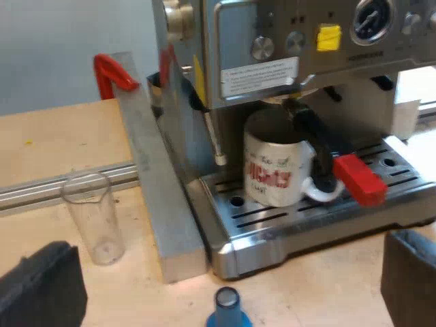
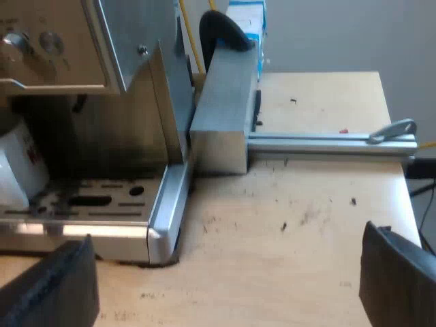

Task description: Place mug into machine

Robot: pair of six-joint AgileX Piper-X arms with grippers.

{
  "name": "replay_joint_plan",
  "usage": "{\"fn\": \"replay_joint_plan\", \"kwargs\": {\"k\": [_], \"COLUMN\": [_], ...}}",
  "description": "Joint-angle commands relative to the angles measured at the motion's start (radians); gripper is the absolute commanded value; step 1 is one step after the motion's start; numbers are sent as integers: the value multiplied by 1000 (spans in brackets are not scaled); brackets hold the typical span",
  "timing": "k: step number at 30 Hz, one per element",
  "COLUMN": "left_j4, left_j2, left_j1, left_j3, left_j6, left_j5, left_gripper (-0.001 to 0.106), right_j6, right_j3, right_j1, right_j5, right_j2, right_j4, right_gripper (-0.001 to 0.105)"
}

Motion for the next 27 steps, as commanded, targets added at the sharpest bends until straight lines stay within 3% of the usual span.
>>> {"fn": "replay_joint_plan", "kwargs": {"k": [1, 7, 13, 27], "left_j4": [-68, -183, -180, -187], "left_j2": [-138, -138, -136, -136], "left_j1": [0, 0, 0, 0], "left_j3": [52, 200, 286, 336], "left_j6": [-7, -66, -69, -65], "left_j5": [-61, -70, -70, -66], "left_gripper": [89, 89, 89, 89], "right_j6": [-14, -6, -6, 19], "right_j3": [26, 182, 309, 342], "right_j1": [-2, -2, -2, -2], "right_j5": [-2, -1, -1, 15], "right_j2": [-39, -37, -37, -37], "right_j4": [-62, -201, -205, -220], "right_gripper": [79, 79, 79, 79]}}
